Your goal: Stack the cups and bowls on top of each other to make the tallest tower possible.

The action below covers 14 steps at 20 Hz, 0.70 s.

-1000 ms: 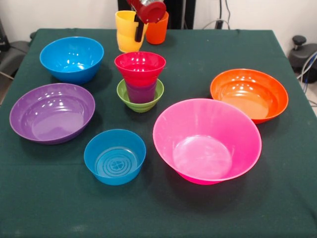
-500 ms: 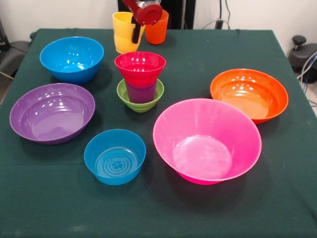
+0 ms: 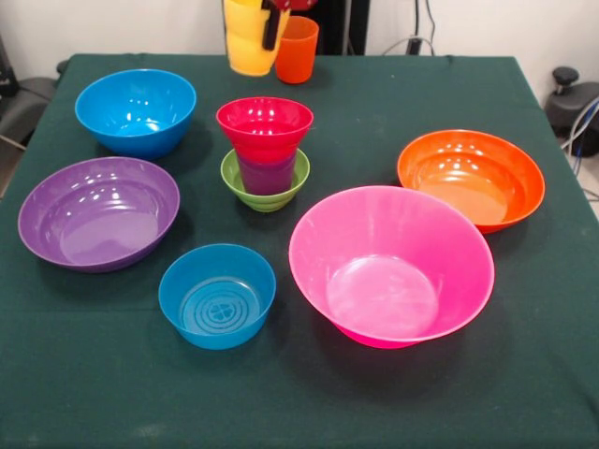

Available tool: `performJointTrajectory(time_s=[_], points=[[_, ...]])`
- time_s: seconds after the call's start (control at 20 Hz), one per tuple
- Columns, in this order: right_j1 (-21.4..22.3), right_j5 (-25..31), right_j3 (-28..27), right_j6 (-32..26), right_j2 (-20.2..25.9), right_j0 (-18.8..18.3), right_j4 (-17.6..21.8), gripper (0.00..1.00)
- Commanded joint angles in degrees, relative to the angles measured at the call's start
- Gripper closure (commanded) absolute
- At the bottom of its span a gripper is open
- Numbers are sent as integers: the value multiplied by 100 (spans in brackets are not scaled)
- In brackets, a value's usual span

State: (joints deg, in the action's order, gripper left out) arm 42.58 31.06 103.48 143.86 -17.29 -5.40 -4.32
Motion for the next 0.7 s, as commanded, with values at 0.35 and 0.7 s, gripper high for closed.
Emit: performJointTrajectory(time_s=[0.35,0.7], points=[[69,613,-199,810,218,335,-285,100],[-388,32,-418,656,283,165,-249,100]])
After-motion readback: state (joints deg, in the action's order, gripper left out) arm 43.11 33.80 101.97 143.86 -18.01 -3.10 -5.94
